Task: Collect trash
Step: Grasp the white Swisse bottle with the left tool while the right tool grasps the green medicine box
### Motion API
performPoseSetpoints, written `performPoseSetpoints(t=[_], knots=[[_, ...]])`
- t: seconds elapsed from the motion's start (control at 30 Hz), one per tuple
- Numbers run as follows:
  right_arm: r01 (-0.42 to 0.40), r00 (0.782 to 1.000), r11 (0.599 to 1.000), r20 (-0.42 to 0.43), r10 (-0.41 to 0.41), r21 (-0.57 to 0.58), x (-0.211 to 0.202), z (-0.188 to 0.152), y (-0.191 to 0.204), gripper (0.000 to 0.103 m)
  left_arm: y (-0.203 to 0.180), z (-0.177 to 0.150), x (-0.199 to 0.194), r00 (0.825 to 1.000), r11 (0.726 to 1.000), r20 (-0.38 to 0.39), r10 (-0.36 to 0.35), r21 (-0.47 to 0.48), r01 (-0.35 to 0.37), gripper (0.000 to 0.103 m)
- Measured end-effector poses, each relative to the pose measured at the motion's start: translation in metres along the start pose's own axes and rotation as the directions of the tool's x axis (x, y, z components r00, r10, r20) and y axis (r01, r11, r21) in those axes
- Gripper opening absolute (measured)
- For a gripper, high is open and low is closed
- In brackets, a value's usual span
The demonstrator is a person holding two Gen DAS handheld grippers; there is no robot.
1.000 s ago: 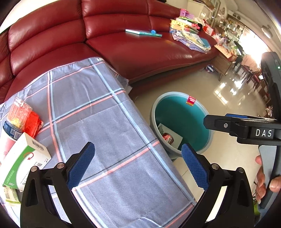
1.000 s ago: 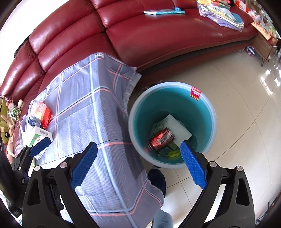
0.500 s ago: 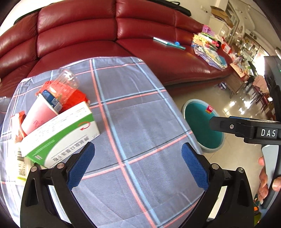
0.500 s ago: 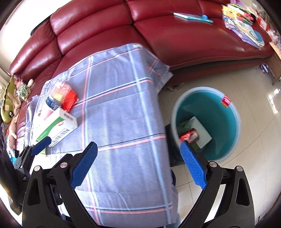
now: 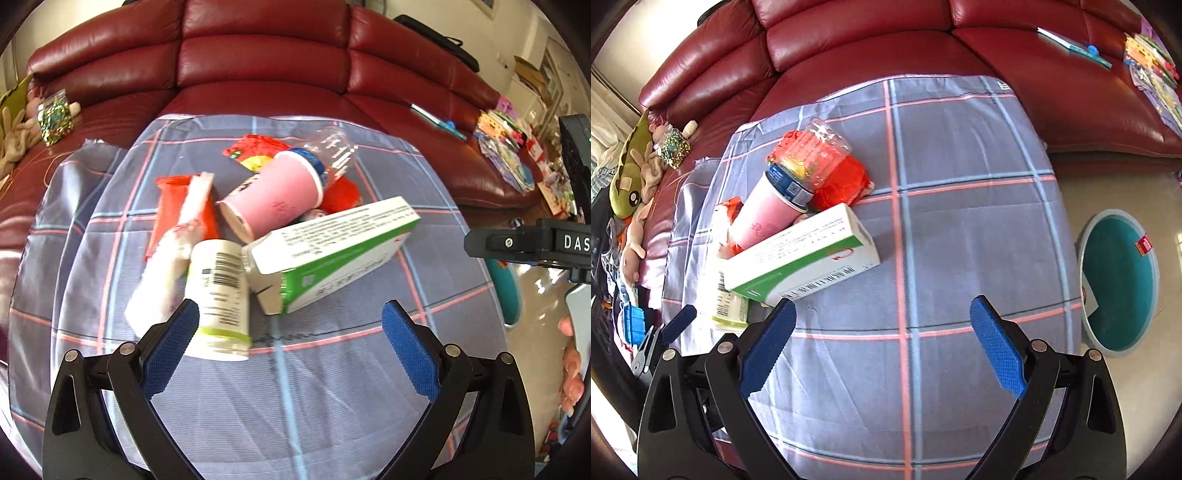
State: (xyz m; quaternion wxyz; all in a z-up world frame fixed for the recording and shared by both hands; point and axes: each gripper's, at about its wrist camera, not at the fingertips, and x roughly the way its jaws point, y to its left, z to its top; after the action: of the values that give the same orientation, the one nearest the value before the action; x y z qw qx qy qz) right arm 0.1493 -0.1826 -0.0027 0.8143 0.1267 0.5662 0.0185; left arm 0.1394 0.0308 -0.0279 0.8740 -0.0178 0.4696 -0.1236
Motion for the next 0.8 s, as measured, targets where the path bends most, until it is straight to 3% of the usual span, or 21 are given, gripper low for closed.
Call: performPoseSetpoints(t=[0.2, 0.37, 0.67, 0.8], knots=[[0.030, 1.000, 0.999, 0.000, -0.030, 0.037, 0.020, 0.023, 0.046, 0.091, 0.041, -0.004, -0.001, 1.000, 0.998, -0.009, 0.012, -0.058, -0.012, 0.099], [0.116, 0.993, 0.992, 0.020, -0.117, 0.051, 0.037, 0.036, 0.073, 0.091, 0.053, -0.003, 0.007, 1.000, 0.999, -0.021, 0.021, -0.044, -0.021, 0.099], [0.276, 0.961, 0.957, 0.014, -0.276, -0.093, 0.075, 0.033, 0.109, 0.092, 0.073, -0.005, 0.021, 0.999, 0.997, -0.051, -0.007, -0.071, 0.003, 0.099], [0.297, 0.954, 0.945, 0.015, -0.298, -0.133, 0.075, 0.027, 0.106, 0.092, 0.073, -0.007, 0.025, 0.998, 0.997, -0.061, -0.015, -0.072, 0.010, 0.099]])
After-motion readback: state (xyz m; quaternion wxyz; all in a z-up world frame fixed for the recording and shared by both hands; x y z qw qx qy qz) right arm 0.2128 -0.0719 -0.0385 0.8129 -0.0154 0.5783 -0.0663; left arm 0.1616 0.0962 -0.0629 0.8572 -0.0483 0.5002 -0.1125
